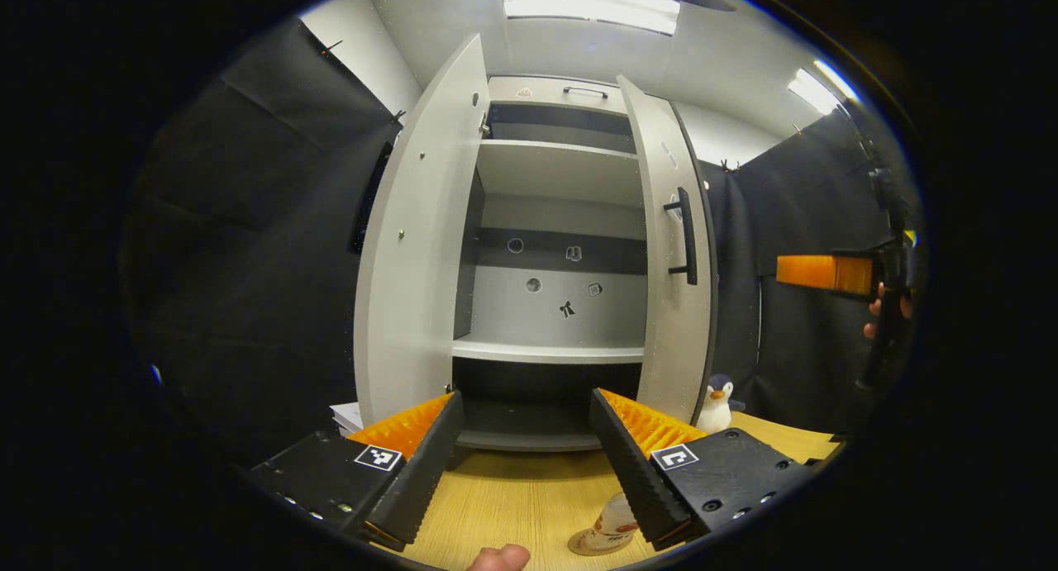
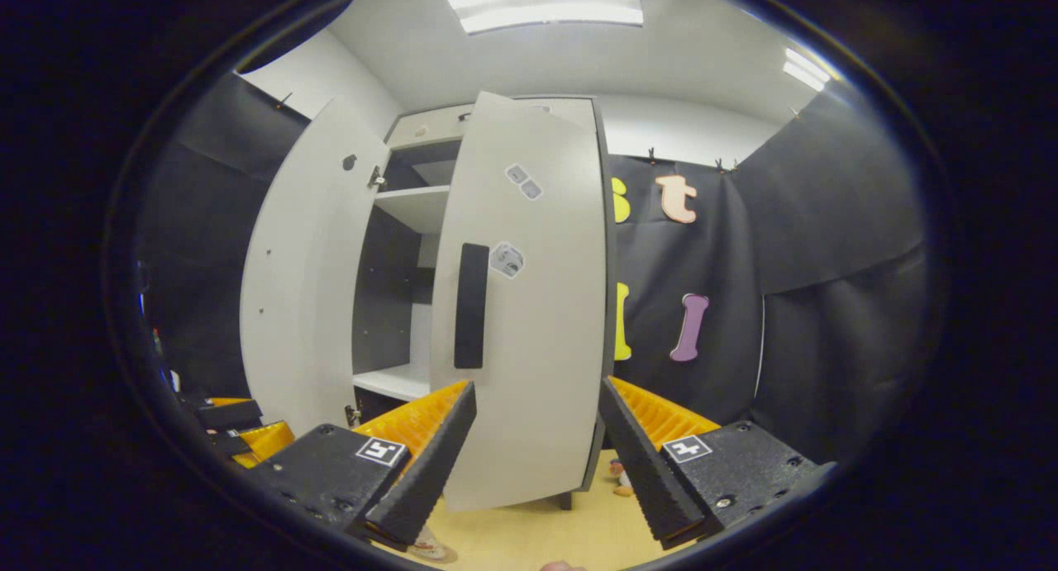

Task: Grasp the bottle in the cabinet with the left hand and place it on the coaster, then close the right door with the right hand and the left door with the left hand.

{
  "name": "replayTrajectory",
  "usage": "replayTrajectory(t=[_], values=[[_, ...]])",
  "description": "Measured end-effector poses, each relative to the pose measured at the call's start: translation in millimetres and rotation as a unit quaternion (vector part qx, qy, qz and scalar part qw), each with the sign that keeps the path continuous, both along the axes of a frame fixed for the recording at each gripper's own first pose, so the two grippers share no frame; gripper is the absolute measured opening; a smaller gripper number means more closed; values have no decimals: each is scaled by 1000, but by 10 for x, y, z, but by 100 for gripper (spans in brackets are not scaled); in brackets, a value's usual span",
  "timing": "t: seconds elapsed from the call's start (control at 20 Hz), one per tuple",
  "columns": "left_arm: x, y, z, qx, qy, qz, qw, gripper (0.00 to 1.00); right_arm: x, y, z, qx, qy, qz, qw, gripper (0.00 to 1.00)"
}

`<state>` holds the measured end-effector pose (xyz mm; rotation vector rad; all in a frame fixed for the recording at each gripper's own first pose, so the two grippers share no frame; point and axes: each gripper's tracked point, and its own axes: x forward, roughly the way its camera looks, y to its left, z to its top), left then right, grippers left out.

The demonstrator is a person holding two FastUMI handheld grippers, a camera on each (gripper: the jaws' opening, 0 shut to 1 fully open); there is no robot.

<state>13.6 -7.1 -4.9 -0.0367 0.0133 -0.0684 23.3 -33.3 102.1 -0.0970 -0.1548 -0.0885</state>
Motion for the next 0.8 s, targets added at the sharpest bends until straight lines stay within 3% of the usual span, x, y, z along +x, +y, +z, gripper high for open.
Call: replayTrajectory(t=[0.25, 0.55, 0.6, 0.8], values=[[-49, -63, 29, 1, 0, -5, 1000, 94, -281, 110, -391, 11, 10, -18, 1000, 98], [-103, -137, 55, -4, 2, -9, 1000, 94, -429, 204, -697, 65, 19, -16, 998, 94], [-122, -132, 70, -4, 4, -8, 1000, 94, -429, 184, -743, 74, 23, -18, 997, 98], [-210, 51, 595, -52, -48, -1, 997, 94, -437, 295, -855, 123, 34, 5, 992, 99]])
